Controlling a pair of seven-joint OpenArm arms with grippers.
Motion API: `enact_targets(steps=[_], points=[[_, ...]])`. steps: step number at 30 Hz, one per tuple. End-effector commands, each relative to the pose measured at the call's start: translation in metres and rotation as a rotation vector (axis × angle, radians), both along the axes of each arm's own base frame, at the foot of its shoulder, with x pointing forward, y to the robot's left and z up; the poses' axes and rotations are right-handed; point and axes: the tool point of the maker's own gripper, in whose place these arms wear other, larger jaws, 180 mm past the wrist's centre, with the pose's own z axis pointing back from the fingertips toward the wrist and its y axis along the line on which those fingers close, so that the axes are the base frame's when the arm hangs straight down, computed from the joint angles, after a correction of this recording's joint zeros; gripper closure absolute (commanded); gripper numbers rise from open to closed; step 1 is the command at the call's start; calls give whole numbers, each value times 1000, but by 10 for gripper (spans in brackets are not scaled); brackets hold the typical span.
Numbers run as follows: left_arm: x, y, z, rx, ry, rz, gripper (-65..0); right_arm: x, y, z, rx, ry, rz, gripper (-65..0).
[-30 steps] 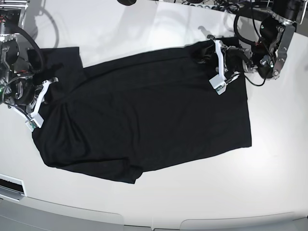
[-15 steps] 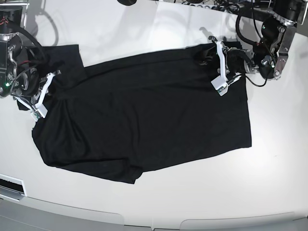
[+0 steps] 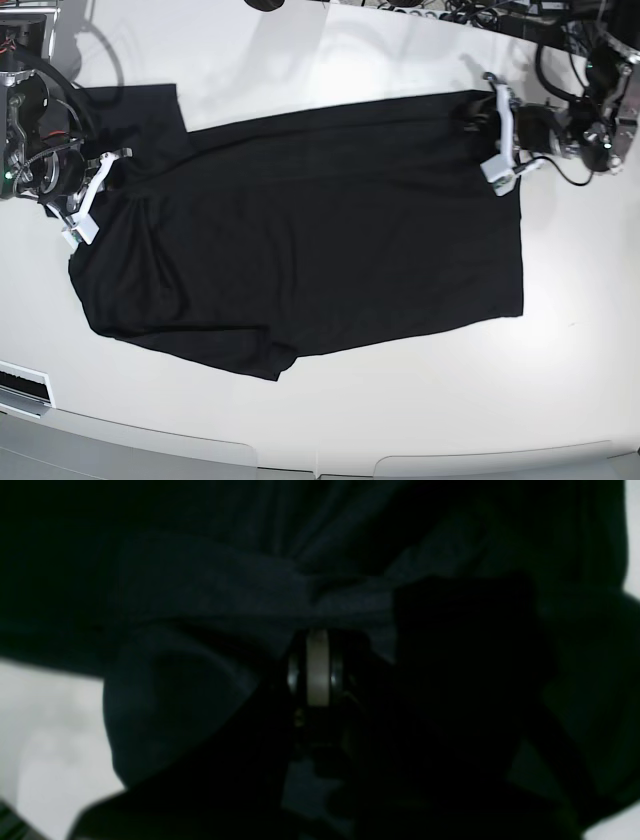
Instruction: Layout the t-shirt on the table in an organized manner, then fold the t-shirt properly
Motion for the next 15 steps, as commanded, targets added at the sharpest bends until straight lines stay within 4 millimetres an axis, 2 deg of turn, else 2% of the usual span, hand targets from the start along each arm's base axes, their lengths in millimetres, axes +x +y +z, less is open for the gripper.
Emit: enact_targets(steps=[1,6,10,15], points=[[-5,36,-6,150,29,-16,0,7,-4,9,1,-18,1,0],[-2,59,2,197,15,-19,0,9,15,24,101,-20,9,0],[2,69,6,221,-6,-25,0,21,39,59,177,-88,73,0],[1,78,7,255,-7,-46,0,36,48,106,142,-224,155,0]])
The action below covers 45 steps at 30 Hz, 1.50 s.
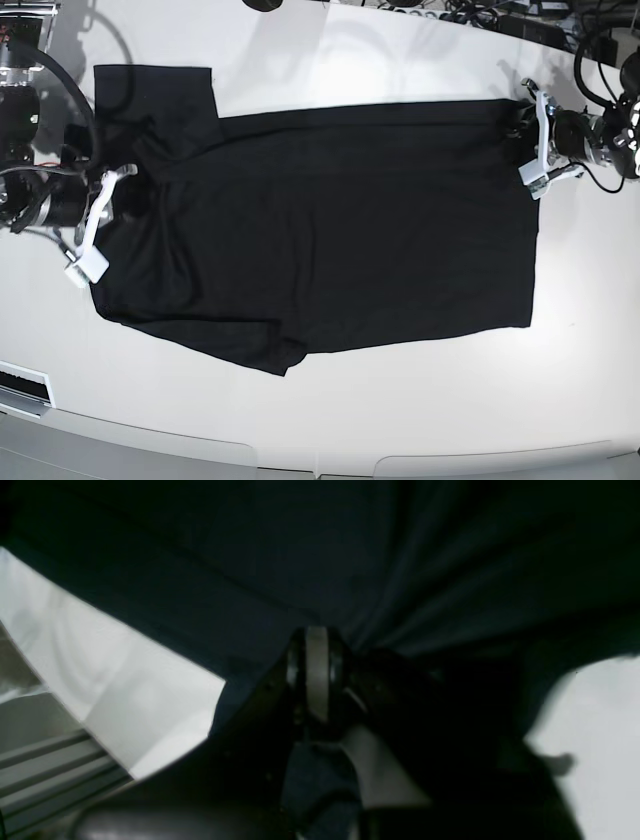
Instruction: Layout the t-shirt on the table in an organized manner, then fold the t-shirt properly
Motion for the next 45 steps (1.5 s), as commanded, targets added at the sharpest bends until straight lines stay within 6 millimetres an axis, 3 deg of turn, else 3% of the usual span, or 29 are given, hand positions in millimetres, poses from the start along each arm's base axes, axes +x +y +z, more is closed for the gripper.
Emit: enact_targets(steps=[1,5,9,13,17,21,25,34,41,45], points=[[-4,30,1,117,21,-19,0,10,-6,18,-18,-63,5,0],[-1,44,8,147,14,-26,0,15,-13,35,-43,-115,-4,0],[7,61,18,188,-3,-29,0,12,-17,33,-51,-103,-13,0],[29,78,30,244,-85,-25,0,-4,-16,21,-50,-58,-10,0],[48,85,38,276,-160,-36,0,-33,-5,9,-10,-5,9,0],[55,77,41,240,-178,-15,0,-54,4,-8,-6,12,-4,0],[58,67,40,195,-181,28,0,-55,-1,-28,-105,-53,-53,0],[54,55,34,159,-153,45,0,-59,18,-53,-94,-50,-109,0],[51,21,20,73,-136,60,0,-80,20,-99,-182,55,-96,0],[38,3,6,53,-91,54,0,-97,27,-117,-278,130,-38,0]])
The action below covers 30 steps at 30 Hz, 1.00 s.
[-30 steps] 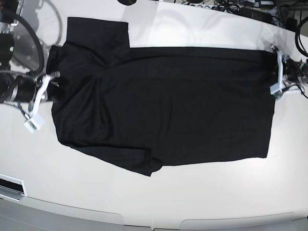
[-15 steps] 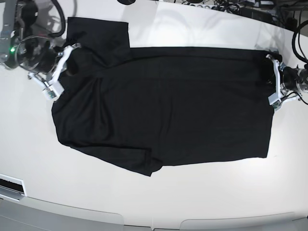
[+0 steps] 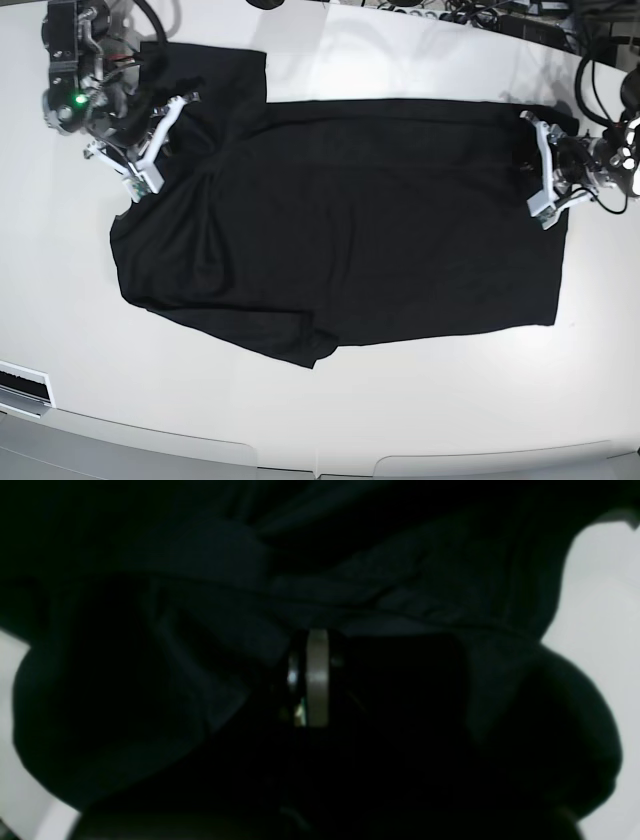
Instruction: Layout the t-shirt on the table in an organized manner, then fold the t-shirt properly
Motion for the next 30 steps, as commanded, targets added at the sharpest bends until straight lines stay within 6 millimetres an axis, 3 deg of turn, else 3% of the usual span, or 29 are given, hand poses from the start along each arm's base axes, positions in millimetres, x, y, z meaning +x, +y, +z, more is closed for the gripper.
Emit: enact_targets(steps=[1,9,12,21,30], points=[[-6,1,-2,12,23,-12,0,-17,-2,-9,-47,78,33,0],[-56,9,-18,37,136,-68,0,-60,-4,-21,-128,278,67,0],[-66,17,-19,52,158,-75,0,-73,-7,-20,-147,308,51,0],[-57,45,-5,110,140,-82,0,-112,-13,-6,-217,334,14,0],[-45,47,1,109,103,-80,0,-116,-45,3,-394,302,-130,0]])
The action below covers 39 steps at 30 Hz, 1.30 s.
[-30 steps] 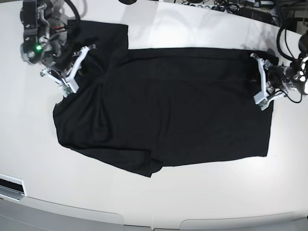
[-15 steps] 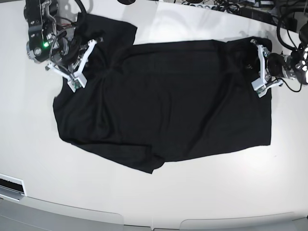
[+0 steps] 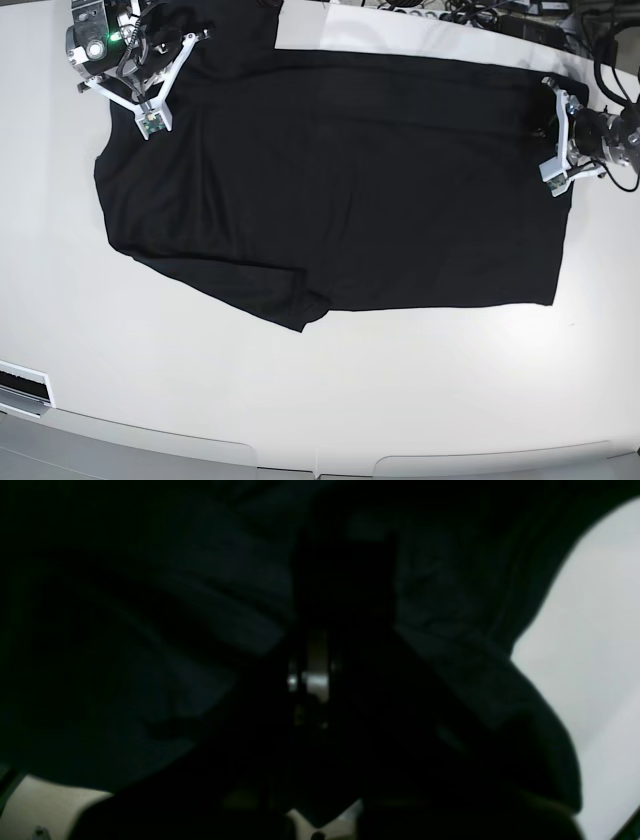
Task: Layout the t-shirt on the table in an organized manner, then fold the t-shirt properly
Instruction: 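Drag the shirt shoulder with the right gripper to straighten it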
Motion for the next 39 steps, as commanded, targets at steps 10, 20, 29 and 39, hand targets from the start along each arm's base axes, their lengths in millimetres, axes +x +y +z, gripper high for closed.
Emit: enact_targets(steps=[10,20,29,39], points=[[38,14,19,51,-82,-2,0,19,-3,37,-52,-76,67,-81],[37,4,23,-11,-51,39,0,44,-9,87,87,-249,-79,-278],[47,-4,30,-59,-75,60,0,6,-26,110,360,-251,-215,-288],[51,-9,33,-90,-82,73,0,-31,-35,89,484,-160,-295,-369]])
